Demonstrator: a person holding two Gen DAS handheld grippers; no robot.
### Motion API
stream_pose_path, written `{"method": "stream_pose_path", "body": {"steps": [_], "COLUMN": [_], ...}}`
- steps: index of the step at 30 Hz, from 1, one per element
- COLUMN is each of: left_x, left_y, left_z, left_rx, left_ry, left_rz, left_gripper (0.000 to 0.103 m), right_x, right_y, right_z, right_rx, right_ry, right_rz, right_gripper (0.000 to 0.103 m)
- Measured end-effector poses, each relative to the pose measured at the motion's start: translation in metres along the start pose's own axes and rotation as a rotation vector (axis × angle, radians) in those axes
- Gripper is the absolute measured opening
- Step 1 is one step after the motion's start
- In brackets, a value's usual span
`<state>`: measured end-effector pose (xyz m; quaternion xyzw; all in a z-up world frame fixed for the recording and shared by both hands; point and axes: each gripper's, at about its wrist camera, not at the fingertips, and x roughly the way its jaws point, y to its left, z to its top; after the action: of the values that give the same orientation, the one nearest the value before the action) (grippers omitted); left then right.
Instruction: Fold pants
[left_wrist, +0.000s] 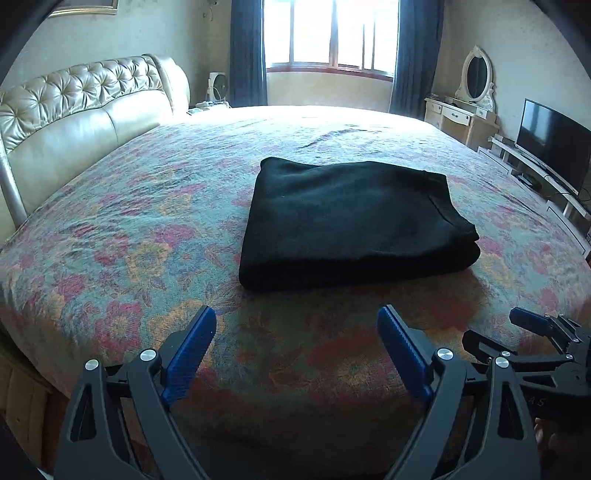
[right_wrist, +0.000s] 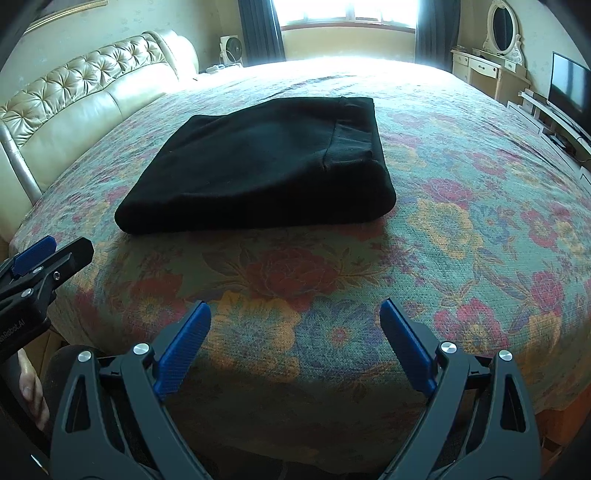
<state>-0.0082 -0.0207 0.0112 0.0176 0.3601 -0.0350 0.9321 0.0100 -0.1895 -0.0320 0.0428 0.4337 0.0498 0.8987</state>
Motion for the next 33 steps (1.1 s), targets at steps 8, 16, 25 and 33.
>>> {"method": "stream_pose_path", "body": {"steps": [8,16,25,33], "left_x": [0.0048,0.0014,0.0005,-0.0011], "left_y": [-0.0012,-0.0047,-0.0058,-0.0043], "left_z": [0.0031,0.0019,0.0001,0.0022], "left_rx": [-0.007,0.011,0.026,0.009], "left_ry": [0.024,0.013,-0.022,-0.014], "left_rz": [-0.091,0.037,0.015,-0.025], "left_gripper": [0.088,0.088,0.091,0.091], "right_x": [0.0008,0.0020,0.0036,0.0034], "right_y": [-0.0007,0.0016,0.0001,-0.0032], "right_z": [-0.0013,-0.0016,-0.0018,-0.0007], "right_rx": [0.008,0.006,0.013,0.020], "right_ry": [0.006,0.009,0.015,0.014], "right_rz": [0.009,0.013,0.017,0.014], "right_gripper": [0.093,0.093,0.093,0.093]}}
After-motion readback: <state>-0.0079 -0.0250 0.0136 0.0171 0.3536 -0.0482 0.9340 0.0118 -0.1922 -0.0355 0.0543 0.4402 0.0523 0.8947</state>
